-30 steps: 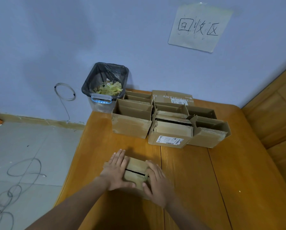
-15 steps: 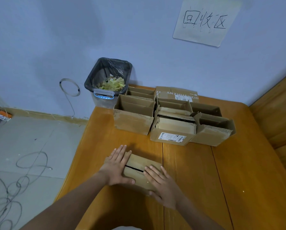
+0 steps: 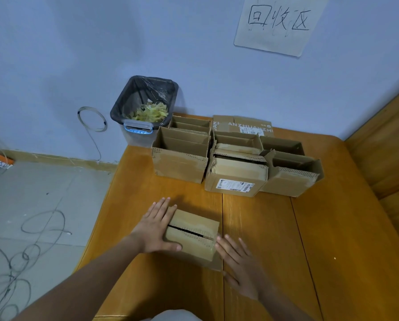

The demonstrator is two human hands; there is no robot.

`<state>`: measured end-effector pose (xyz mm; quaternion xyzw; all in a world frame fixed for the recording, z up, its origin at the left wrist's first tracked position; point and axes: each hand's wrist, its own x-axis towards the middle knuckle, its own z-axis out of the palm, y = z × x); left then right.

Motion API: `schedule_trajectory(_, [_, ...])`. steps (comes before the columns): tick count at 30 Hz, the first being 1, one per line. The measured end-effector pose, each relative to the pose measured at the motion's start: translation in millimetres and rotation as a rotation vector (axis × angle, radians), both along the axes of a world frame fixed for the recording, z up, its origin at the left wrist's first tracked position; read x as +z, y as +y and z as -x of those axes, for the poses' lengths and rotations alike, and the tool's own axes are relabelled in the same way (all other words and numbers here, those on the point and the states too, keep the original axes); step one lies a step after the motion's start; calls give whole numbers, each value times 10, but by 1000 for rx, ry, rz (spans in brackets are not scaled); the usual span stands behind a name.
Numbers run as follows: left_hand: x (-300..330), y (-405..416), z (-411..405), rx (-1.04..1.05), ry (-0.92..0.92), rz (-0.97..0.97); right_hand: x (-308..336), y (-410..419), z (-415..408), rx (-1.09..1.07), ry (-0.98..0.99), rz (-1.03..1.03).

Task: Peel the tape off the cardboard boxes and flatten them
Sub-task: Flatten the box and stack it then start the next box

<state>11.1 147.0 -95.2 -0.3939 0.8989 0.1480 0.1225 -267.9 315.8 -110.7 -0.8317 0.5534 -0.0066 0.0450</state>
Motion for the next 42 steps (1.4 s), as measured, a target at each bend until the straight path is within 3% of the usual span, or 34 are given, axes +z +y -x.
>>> schedule_trajectory(7, [118,89,190,-144,-31,158,48,43,-54,-63,-92,-8])
schedule_trajectory(12, [154,258,695,-323,-33,64,80,-33,-136,-134,-193,-56])
schedule_trajectory(15, [135,248,735,-265,3,81,104,-43,-137,-164,-223,-64])
schedule_trajectory(19, [202,129,578,-204,208,38,161,-107,-193,-168,-288,-26])
schedule_trajectory(27, [485,-67,409,80,698,-195,395,-539,-561,-270,-678,-65])
schedule_trajectory(33, [391,-121,227,175,742,-283,351,-518,-624,-308,-765,-113])
schedule_trajectory(37, [372,-192,110,236,756,-313,467,-573,-636,-397,-828,-31])
schedule_trajectory(42, [401,-214,13,196,781,-308,867,-975,-887,-225,-613,86])
